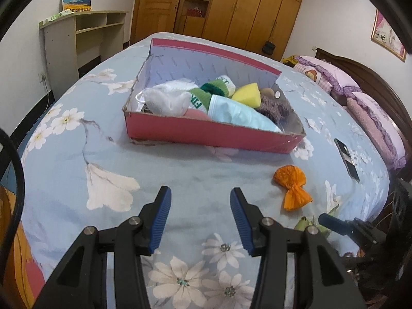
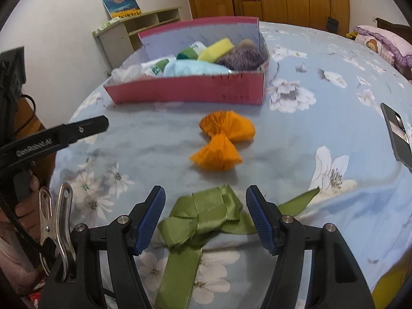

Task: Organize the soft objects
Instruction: 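Grasp the green satin ribbon bow with the right gripper, then grasp the orange cloth bow with the left gripper while the right holds the green ribbon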

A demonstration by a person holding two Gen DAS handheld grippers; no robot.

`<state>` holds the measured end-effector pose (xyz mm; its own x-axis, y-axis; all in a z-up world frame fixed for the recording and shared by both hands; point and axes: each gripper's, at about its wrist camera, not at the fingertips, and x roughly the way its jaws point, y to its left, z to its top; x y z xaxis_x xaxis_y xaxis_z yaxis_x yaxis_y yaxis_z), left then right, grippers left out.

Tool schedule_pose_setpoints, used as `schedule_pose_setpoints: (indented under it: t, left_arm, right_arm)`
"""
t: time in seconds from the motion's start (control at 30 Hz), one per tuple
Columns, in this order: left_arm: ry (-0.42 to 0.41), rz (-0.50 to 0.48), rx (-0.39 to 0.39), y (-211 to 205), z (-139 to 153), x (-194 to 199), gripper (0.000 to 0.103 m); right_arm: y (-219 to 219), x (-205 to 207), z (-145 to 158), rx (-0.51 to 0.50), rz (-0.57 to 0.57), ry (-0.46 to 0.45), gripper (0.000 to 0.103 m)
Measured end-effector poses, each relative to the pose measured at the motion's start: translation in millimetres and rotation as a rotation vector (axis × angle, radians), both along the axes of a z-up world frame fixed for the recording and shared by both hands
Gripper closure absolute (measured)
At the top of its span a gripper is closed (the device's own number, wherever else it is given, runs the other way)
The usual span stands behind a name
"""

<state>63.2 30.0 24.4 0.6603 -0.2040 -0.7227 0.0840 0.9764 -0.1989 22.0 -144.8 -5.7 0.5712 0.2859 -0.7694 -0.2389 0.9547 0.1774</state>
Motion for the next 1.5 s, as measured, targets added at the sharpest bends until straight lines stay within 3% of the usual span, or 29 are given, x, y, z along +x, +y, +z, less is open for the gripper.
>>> schedule_pose_setpoints:
  t: [0.23,0.4,0.5,0.6,1.0,1.5]
  left_arm:
    - [0.002,-0.009,0.008,-4.7,-1.7,-2.7,0.053]
    - [0.009,-0.02,0.012,-8.9,-4.2,-2.1,0.053]
    - [0.013,-0.027,0.015,-11.4,-5.7,-1.7,0.053]
    - [0.016,-0.034,0.015,-13.8,-6.8,-1.3,0.053]
    - [0.041,-0.101,-0.001,-38.4,-9.1,0.8,0.053]
    - [0.043,-0.239,0.026,-109.8,-10.3,15.3,0.047]
  right_arm:
    - [7.3,-2.1,-20.5,-0.034,0.002,0.057,0.048]
    - [-1.0,-2.5,-20.8,0.023,-0.004,0.054,0.073]
    - [-3.1,-3.8,-18.6,0.04,-0.001,0.044,0.084]
    - [-2.7,-5.8,-12.9,0.034,0.005,0.021,0.089]
    - [-29.8,-6.0,12.1,0.012,-0.063,-0.064,0.09]
    - [-62.4,-7.1,6.7,0.052,-0.11,-0.091,0.09]
